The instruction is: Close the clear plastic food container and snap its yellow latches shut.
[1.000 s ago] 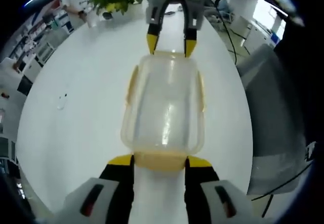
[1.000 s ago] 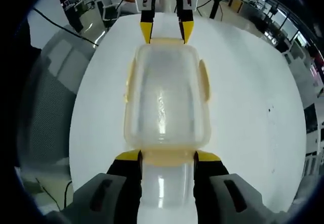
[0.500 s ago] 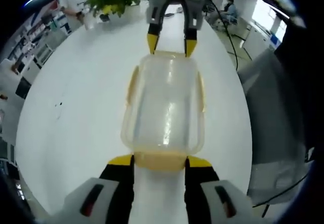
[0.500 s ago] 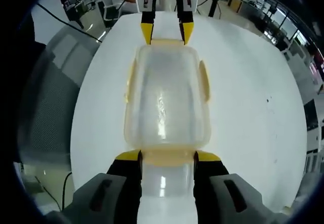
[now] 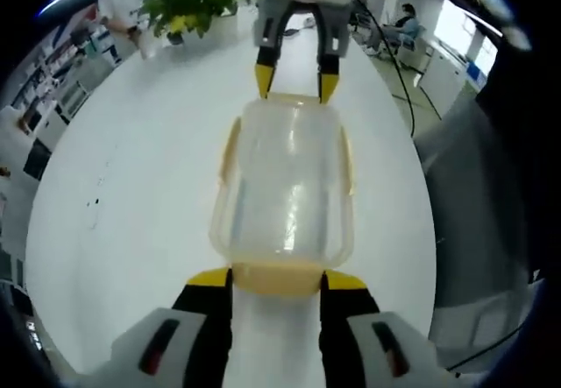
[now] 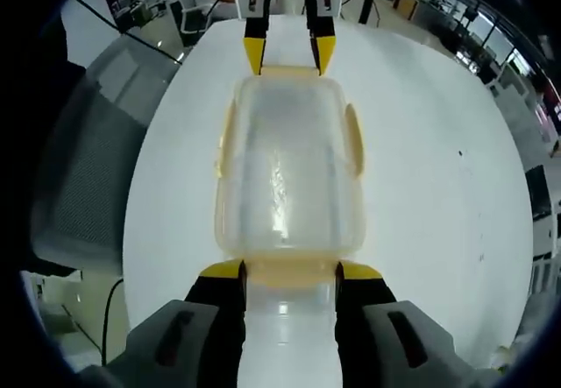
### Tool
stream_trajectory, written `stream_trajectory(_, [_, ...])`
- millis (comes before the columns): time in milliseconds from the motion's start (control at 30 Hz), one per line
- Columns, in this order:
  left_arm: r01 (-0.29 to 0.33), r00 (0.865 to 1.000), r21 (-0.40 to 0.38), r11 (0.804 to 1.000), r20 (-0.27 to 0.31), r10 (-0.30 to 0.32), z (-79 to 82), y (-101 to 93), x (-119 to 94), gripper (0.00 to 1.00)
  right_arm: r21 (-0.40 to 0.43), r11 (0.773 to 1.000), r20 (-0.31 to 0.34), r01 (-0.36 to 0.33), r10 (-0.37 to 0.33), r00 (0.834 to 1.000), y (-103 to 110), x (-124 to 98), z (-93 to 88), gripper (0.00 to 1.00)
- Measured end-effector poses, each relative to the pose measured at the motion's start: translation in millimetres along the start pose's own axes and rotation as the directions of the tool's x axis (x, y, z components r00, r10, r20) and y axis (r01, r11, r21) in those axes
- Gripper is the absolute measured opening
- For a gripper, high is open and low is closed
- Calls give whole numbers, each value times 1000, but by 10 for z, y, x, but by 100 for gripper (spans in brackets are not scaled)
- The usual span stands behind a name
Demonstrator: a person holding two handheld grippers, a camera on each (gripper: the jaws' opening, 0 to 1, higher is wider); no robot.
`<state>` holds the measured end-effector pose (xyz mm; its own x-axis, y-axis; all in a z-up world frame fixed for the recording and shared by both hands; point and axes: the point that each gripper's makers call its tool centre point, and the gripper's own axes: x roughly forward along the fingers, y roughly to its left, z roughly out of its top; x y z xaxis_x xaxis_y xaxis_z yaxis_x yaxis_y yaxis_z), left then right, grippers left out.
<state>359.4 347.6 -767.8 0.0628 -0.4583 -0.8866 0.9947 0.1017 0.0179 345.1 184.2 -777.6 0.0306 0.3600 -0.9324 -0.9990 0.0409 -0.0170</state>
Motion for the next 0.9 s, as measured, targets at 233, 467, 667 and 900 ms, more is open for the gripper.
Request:
stream_trajectory(233, [9,1000,-7,1000,13,-9,136,-42,75,33,-5,1000,-8,-6,6,1000,6,-37,-150,36])
stream_trajectory(467, [7,1000,-15,1000,24,-7,223,-58,142,33,-14,1000,-8,-6,6,1000,-10,-83,-259,36])
stream_trajectory(667, [10,999,-15,1000,46,-10,347,-73,203,33,-23,1000,-25,-5,5,1000,-20,-132,-390,36])
stream_trajectory(900, [20,998,-13,1000,62,-19,484,-97,268,33,-16,1000,-29,-3,3,1000,-7,-202,-525,36])
